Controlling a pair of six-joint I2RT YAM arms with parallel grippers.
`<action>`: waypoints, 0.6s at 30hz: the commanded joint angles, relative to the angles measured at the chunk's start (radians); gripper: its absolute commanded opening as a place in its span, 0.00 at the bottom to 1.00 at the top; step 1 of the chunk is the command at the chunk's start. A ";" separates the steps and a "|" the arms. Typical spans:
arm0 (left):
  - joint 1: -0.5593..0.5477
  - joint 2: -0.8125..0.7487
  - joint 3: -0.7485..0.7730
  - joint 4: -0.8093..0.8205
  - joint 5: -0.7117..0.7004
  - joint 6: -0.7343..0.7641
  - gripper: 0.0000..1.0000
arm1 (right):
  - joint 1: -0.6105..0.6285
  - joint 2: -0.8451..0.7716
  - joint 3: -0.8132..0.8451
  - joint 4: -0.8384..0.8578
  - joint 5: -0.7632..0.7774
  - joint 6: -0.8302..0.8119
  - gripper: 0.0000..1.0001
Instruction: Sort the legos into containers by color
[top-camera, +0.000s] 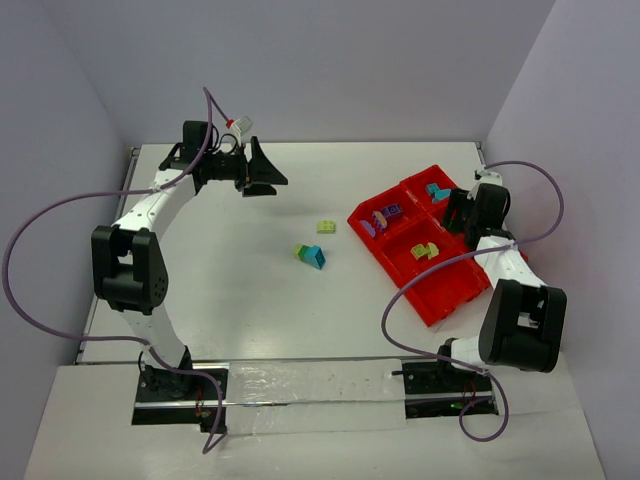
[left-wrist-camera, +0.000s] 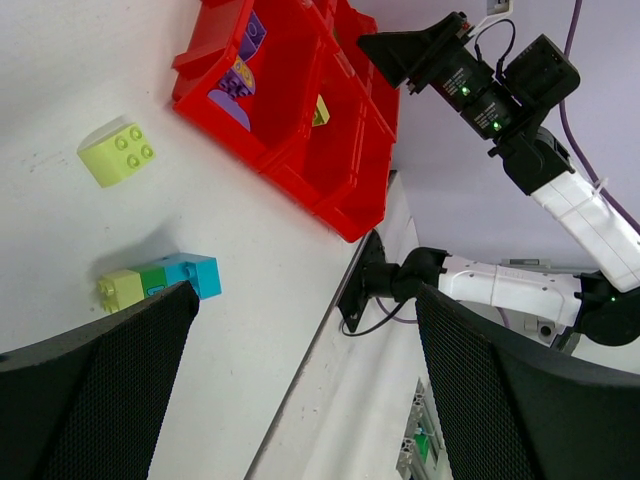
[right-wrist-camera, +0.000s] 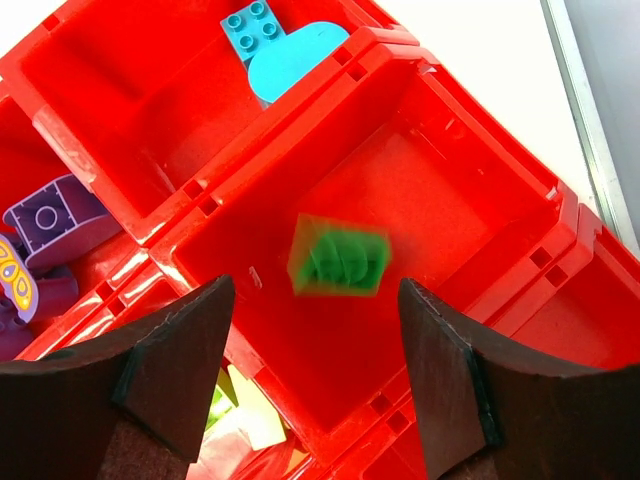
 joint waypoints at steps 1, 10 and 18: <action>-0.002 -0.009 0.047 -0.016 -0.009 0.031 0.98 | -0.008 -0.029 0.038 0.058 0.024 0.005 0.75; -0.018 -0.013 0.062 -0.097 -0.078 0.086 0.98 | 0.005 -0.126 0.120 0.001 -0.024 -0.023 0.75; -0.106 0.071 0.169 -0.305 -0.371 0.175 0.98 | 0.161 -0.129 0.289 -0.125 -0.051 -0.089 0.74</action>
